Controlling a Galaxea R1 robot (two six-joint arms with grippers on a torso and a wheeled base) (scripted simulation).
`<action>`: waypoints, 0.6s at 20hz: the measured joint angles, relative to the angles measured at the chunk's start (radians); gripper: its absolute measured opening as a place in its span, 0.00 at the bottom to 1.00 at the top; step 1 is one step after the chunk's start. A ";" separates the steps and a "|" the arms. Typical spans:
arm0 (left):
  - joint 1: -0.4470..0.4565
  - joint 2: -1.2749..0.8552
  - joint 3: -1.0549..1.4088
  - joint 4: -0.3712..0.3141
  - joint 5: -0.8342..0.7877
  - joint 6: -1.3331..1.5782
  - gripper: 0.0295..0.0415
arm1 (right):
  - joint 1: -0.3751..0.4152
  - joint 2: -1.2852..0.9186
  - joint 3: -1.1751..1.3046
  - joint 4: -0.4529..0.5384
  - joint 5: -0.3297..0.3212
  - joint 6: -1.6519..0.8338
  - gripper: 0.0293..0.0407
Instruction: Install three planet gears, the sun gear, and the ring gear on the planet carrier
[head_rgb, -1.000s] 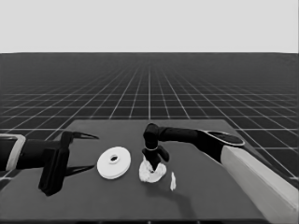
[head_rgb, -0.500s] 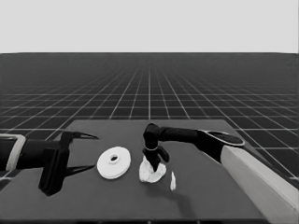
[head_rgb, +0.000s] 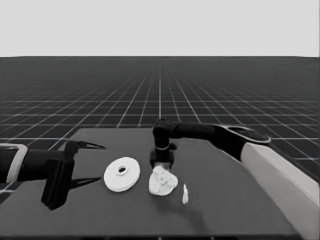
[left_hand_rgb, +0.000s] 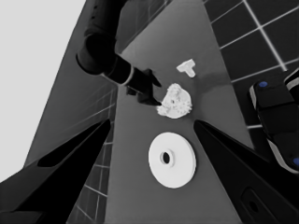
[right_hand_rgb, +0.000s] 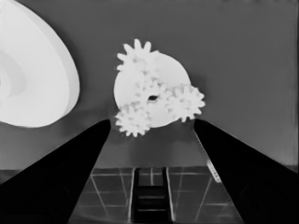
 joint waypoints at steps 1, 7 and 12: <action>0.000 0.000 0.000 0.000 0.000 0.000 0.75 | 0.001 0.000 0.000 0.001 0.000 -0.006 0.81; 0.000 0.000 0.000 0.000 0.000 0.000 0.75 | -0.357 -1.172 1.174 -0.495 0.335 -1.007 0.81; 0.000 0.000 0.000 0.000 0.000 0.000 0.75 | -0.380 -1.275 1.266 -0.531 0.360 -1.079 0.81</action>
